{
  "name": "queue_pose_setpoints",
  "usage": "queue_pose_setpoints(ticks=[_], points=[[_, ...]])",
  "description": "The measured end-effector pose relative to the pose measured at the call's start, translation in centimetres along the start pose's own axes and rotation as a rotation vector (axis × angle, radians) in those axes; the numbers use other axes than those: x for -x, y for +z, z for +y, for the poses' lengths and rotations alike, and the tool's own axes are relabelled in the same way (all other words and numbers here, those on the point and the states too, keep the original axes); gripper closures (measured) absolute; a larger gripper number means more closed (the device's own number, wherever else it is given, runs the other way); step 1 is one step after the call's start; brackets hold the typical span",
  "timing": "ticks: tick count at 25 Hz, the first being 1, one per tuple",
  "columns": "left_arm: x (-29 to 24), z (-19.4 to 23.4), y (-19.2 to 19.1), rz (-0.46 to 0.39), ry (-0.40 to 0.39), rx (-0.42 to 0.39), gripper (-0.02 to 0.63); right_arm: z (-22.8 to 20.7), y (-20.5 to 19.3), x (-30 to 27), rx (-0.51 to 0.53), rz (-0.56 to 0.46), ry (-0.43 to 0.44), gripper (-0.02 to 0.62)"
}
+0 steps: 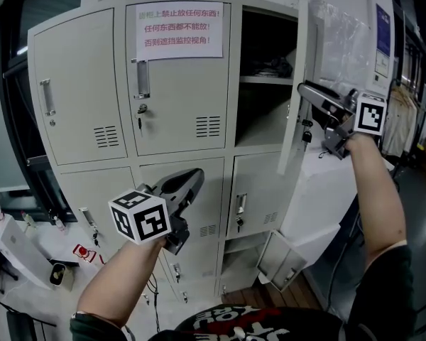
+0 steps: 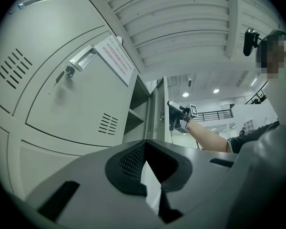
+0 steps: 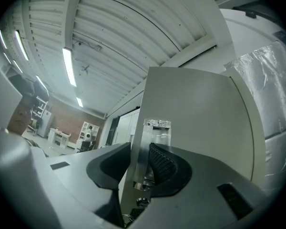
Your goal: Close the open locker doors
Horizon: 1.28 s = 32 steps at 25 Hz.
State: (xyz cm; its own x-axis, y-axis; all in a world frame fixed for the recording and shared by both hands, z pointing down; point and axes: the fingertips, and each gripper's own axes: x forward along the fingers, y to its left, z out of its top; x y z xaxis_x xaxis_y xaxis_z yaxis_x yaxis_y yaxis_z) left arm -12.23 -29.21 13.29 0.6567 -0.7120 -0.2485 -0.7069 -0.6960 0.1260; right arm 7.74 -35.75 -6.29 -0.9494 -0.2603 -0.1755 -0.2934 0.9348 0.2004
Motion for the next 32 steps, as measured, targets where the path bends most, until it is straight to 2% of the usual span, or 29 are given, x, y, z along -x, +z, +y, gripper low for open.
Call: queue_pose_setpoints(ticks=[15, 32], points=[[3.0, 2.8, 0.3, 0.003, 0.043, 0.007, 0.603, -1.4, -1.3, -5.2, 0.002, 0.001, -0.037, 0.457], [5.2, 5.1, 0.5, 0.002, 0.09, 0.009, 0.603, -4.0, -2.7, -9.7, 0.002, 0.015, -0.101, 0.499]])
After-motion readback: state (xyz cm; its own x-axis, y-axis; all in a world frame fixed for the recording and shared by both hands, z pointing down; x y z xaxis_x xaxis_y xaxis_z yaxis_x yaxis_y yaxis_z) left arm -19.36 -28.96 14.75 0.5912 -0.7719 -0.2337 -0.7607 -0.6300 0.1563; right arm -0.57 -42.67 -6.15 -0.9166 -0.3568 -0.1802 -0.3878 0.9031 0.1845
